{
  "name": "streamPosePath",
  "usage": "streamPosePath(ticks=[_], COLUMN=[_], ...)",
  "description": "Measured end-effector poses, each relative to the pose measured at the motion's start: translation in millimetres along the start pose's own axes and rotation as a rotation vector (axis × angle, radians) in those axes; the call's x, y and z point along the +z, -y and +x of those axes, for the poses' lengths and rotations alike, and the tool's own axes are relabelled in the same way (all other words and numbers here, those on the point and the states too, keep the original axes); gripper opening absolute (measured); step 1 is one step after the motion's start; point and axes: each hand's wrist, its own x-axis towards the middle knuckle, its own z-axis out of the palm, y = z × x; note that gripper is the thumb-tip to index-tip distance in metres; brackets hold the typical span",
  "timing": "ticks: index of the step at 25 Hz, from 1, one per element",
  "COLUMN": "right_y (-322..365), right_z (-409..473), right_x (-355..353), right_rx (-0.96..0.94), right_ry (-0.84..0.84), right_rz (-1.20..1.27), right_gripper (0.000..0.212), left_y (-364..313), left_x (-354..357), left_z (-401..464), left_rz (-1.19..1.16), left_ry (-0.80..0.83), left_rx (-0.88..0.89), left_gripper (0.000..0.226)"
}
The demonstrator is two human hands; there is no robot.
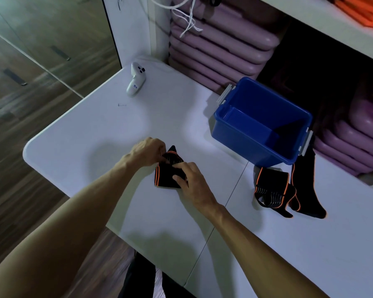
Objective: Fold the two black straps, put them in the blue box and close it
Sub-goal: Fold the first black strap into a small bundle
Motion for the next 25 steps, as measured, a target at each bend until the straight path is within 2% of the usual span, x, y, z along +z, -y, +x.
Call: streamPosePath(ticks=[3, 7, 10, 15, 18, 20, 22, 25], right_y=[1, 4, 9, 11, 7, 3, -4, -9], right_z=[1, 6, 11, 24, 33, 38, 43, 44], right_x=[1, 2, 3, -7, -6, -6, -6, -6], right_rx=[-0.005, 0.003, 0.043, 0.152, 0.2, 0.234, 0.256, 0.25], right_ry=[-0.034, -0.042, -0.045, -0.027, -0.01, 0.002, 0.013, -0.034], right_rz=[0.007, -0.033, -0.019, 0.07, 0.044, 0.034, 0.015, 0.022], right_gripper=[0.031, 0.034, 0.033, 0.05, 0.045, 0.041, 0.039, 0.034], left_y=[5, 11, 12, 11, 11, 12, 13, 16], left_x=[4, 8, 10, 15, 9, 3, 4, 31], left_z=[-1, -4, -3, -3, 1, -3, -20, -53], left_rz=[0.002, -0.042, -0.038, -0.06, -0.116, -0.252, -0.359, -0.451], left_ry=[-0.053, -0.165, -0.191, -0.197, -0.124, -0.114, -0.161, -0.205], left_rx=[0.099, 0.204, 0.203, 0.197, 0.18, 0.114, 0.093, 0.143], left_gripper=[0.023, 0.029, 0.027, 0.028, 0.025, 0.023, 0.032, 0.057])
